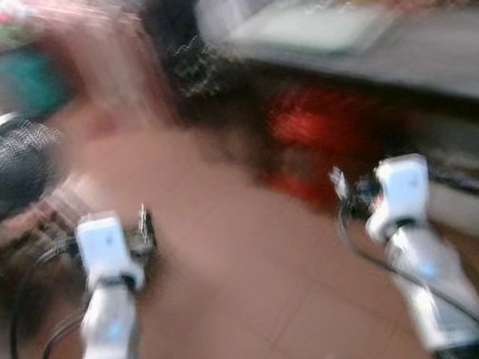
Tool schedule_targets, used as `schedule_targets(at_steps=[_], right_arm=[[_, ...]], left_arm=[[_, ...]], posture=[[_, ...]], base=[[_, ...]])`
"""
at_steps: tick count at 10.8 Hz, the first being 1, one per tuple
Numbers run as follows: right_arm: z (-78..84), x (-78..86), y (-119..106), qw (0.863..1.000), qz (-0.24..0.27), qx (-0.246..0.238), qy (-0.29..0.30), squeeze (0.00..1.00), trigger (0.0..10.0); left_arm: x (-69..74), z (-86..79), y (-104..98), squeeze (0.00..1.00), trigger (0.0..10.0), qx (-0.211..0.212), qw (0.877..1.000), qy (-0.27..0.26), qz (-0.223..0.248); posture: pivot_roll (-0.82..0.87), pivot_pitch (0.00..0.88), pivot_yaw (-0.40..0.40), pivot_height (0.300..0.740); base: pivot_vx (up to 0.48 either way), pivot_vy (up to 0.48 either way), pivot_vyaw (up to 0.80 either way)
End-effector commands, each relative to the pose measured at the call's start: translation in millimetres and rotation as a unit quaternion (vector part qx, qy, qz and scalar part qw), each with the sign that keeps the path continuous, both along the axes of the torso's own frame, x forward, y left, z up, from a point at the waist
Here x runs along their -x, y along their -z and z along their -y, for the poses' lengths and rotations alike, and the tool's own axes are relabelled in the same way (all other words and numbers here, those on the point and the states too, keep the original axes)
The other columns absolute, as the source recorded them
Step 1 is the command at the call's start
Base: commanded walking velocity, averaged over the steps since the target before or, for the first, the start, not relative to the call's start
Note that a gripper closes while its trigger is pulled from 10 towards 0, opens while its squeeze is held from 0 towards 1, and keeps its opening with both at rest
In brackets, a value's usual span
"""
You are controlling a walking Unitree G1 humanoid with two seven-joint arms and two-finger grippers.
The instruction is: Setting the table
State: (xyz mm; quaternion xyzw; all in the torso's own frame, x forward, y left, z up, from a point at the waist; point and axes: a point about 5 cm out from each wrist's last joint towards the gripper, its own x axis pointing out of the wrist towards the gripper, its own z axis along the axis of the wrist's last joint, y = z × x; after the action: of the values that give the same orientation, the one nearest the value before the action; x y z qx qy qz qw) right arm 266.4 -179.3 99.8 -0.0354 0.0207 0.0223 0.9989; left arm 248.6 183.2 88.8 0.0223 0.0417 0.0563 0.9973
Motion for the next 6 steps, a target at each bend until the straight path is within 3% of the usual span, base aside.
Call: schedule_targets(at_steps=[1, 5, 6], right_arm=[[-3.7, -3.4, -6.4, 1.0, 0.01, 0.0, -0.004, 0.0, 10.0], [-4.1, -3.8, -9.9, 1.0, 0.012, 0.0, -0.004, 0.0, 10.0], [-4.8, -1.8, -9.8, 1.0, 0.011, -0.003, -0.002, 0.0, 10.0]], left_arm=[[0.3, 4.3, -1.6, 0.0, 10.0, 0.011, 1.0, 0.019, 0.003], [0.6, 13.9, -6.2, 0.0, 10.0, 0.054, 0.997, 0.053, 0.021], [1.7, 14.4, -7.2, 0.0, 10.0, 0.038, 0.998, 0.052, 0.024]], posture=[[-0.04, 0.055, 0.085, 0.74], [-0.04, 0.066, 0.078, 0.74], [-0.04, 0.068, 0.078, 0.74]], base=[[0.0, 0.0, -0.79], [0.0, 0.0, -0.79], [0.0, 0.0, -0.79]])
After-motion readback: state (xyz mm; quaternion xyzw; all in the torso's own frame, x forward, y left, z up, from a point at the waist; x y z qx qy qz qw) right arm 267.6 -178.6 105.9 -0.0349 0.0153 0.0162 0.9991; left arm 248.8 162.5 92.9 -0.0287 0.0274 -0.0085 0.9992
